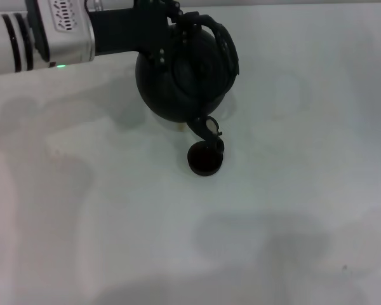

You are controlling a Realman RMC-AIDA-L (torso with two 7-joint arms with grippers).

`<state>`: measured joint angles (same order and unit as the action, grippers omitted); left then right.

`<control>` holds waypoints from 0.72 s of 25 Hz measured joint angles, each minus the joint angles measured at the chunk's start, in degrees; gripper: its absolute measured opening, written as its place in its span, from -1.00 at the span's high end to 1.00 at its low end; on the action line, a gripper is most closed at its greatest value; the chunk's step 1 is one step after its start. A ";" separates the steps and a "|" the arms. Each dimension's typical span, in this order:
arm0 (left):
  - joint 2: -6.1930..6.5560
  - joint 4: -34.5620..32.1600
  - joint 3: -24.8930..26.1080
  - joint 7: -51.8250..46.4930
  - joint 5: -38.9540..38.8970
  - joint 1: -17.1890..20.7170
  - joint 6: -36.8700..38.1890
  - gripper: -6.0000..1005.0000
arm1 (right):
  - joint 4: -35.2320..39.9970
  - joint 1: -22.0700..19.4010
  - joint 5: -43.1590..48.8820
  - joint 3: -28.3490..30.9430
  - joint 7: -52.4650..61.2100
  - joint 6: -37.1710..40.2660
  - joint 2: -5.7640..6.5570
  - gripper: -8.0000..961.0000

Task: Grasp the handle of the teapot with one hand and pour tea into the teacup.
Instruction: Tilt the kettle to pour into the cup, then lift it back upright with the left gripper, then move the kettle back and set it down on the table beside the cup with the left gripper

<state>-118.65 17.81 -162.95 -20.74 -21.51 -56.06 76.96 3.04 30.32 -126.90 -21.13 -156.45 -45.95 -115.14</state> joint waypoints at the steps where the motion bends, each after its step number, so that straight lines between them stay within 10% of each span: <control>1: 0.00 -0.04 0.00 0.00 -0.34 0.22 0.09 0.78 | 0.00 -0.01 0.02 -0.03 0.01 0.04 0.00 -0.74; 18: -0.23 -6.15 0.21 1.94 -25.66 15.33 8.03 0.78 | 0.74 0.04 0.17 -0.23 -0.17 0.69 0.00 -0.74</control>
<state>-118.88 11.66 -162.74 -18.81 -47.17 -40.73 84.99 3.78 30.37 -126.73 -21.36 -156.61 -45.26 -115.14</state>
